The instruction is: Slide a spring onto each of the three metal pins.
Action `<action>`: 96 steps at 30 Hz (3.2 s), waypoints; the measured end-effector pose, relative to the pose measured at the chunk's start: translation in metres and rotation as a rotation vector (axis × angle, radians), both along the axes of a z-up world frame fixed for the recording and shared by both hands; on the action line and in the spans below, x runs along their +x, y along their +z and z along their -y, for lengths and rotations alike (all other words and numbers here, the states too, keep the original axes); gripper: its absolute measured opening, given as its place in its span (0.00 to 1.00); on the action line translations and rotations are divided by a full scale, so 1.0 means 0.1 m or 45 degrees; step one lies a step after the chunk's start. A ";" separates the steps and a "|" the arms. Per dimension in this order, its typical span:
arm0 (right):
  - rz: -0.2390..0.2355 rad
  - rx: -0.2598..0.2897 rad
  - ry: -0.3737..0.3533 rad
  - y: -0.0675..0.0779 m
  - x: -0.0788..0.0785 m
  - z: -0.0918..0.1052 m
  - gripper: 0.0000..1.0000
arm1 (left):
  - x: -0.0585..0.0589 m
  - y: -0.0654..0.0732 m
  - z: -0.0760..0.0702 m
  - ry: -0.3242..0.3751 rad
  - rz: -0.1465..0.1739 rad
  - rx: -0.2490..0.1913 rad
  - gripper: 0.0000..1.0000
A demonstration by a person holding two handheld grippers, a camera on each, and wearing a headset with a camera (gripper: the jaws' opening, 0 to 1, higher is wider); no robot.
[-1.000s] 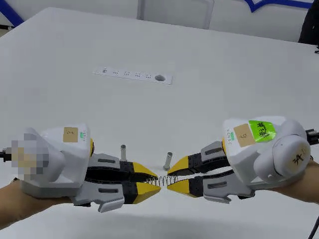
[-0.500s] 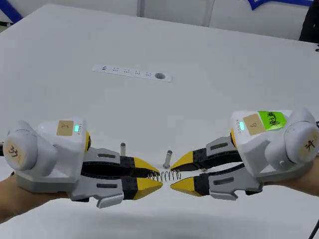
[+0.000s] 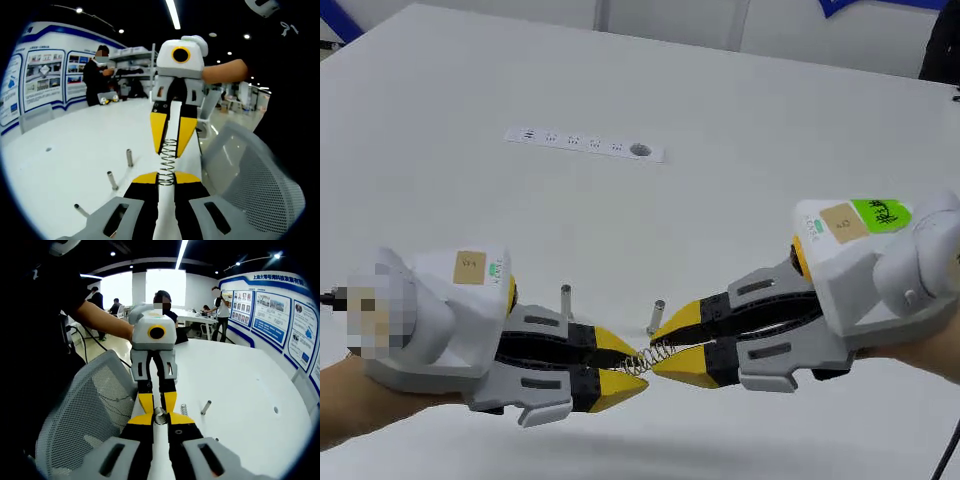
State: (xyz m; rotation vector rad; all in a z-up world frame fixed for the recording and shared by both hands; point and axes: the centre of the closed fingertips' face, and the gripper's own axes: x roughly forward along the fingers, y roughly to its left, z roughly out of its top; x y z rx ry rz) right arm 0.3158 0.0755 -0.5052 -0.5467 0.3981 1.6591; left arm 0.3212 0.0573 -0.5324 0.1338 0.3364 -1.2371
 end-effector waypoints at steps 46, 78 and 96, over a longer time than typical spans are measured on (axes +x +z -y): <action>0.105 0.126 -0.317 0.28 0.83 -0.06 0.11 | 0.34 0.15 -0.43 0.257 0.044 -0.062 0.72; -0.049 -0.010 -0.634 -0.58 1.32 0.05 0.11 | 0.54 0.04 -0.85 0.466 0.016 -0.047 1.00; 0.044 -0.147 -0.602 -1.02 1.29 0.05 0.11 | 0.52 0.04 -0.92 0.495 -0.001 -0.082 0.99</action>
